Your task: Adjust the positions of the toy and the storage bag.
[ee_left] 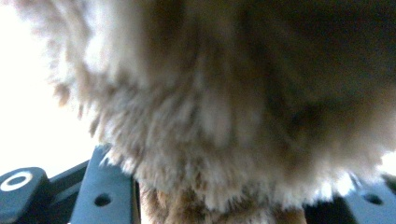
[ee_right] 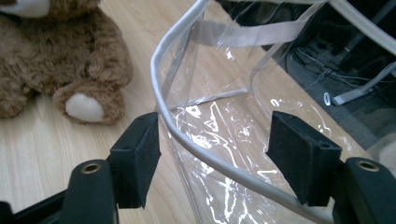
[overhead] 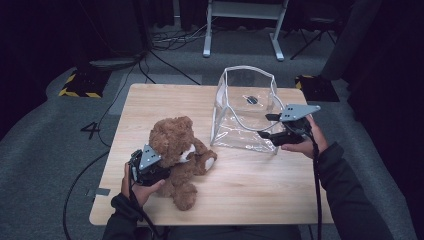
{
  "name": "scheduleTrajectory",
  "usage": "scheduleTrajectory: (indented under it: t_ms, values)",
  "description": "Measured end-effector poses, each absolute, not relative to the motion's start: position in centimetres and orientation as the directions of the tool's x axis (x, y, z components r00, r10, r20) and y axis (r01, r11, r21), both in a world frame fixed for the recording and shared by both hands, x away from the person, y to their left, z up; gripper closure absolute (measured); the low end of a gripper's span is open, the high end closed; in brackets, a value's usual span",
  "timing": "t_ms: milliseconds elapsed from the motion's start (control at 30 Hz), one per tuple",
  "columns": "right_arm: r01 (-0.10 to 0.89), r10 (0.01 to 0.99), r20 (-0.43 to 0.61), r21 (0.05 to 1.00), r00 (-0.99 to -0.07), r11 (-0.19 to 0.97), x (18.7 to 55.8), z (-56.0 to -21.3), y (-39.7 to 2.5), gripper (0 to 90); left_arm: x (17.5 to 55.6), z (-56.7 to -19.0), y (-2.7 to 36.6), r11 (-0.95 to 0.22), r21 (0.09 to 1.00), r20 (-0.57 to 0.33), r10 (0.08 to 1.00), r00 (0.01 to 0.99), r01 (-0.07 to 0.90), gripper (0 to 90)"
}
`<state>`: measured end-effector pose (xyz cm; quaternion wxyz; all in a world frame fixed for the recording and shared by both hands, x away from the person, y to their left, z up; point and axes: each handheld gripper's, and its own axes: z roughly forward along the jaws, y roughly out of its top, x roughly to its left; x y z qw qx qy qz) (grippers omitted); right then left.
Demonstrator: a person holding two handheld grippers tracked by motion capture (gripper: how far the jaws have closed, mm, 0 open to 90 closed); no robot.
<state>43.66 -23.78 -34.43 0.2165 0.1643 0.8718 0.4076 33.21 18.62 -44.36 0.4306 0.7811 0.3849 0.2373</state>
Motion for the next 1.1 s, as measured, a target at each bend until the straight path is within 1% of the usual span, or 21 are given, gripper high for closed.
scheduleTrajectory:
  t_ms: [133,233,267,300,333,367,433,500,600,833,1100]
  values:
    - [0.111,0.450,-0.251,0.763,-0.857,0.637,44.2,-35.1,-22.9,40.5,33.2,-44.4,18.6,-0.334,0.856,0.043,0.806,0.591,0.394,49.2]
    - [0.110,0.436,-0.257,0.745,-0.863,0.658,44.6,-35.5,-22.4,48.0,33.1,-44.4,18.5,-0.344,0.856,0.057,0.806,0.589,0.387,49.2]
    - [0.110,0.433,-0.256,0.743,-0.865,0.660,44.6,-35.6,-22.3,51.6,33.1,-44.3,18.5,-0.347,0.854,0.061,0.806,0.588,0.387,49.3]
    - [0.110,0.425,-0.249,0.743,-0.870,0.660,44.7,-35.6,-22.1,59.4,33.1,-44.3,18.5,-0.348,0.854,0.062,0.806,0.588,0.387,49.3]
    - [0.096,0.409,-0.255,0.739,-0.876,0.667,44.6,-35.7,-21.9,69.4,33.1,-44.3,18.5,-0.347,0.855,0.062,0.806,0.588,0.386,49.4]
    - [0.096,0.409,-0.255,0.739,-0.876,0.667,44.6,-35.7,-21.9,69.4,33.1,-44.3,18.5,-0.346,0.855,0.061,0.807,0.588,0.386,49.4]
    - [0.076,0.391,-0.265,0.737,-0.881,0.672,44.5,-35.8,-21.7,79.2,33.1,-44.3,18.5,-0.346,0.855,0.062,0.807,0.588,0.385,49.3]
    - [0.050,0.365,-0.280,0.729,-0.888,0.682,44.3,-35.8,-21.5,85.3,33.1,-44.3,18.6,-0.348,0.854,0.063,0.806,0.589,0.386,49.4]
    - [0.033,0.345,-0.294,0.717,-0.892,0.697,43.9,-35.9,-21.5,87.1,33.1,-44.3,18.6,-0.347,0.855,0.061,0.806,0.588,0.387,49.4]
    - [-0.013,0.292,-0.301,0.717,-0.908,0.697,42.4,-35.7,-22.2,87.3,33.2,-44.3,18.6,-0.345,0.855,0.062,0.809,0.585,0.388,49.4]
    - [-0.077,0.226,-0.321,0.712,-0.920,0.698,39.4,-35.7,-23.2,87.3,33.2,-44.3,18.6,-0.344,0.855,0.061,0.809,0.584,0.388,49.4]
